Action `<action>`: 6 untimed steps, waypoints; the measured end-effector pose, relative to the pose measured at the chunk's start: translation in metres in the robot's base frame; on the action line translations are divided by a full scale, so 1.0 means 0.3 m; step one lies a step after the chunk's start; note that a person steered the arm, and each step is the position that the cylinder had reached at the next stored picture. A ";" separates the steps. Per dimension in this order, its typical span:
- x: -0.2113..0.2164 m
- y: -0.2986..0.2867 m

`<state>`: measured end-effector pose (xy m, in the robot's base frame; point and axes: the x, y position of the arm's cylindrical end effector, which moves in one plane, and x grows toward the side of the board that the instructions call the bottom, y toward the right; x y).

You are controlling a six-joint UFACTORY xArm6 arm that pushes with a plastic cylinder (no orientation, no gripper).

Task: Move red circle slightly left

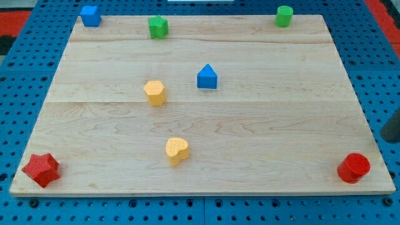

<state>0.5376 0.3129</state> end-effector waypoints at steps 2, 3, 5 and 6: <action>0.175 -0.077; 0.174 -0.167; 0.135 -0.283; 0.120 -0.333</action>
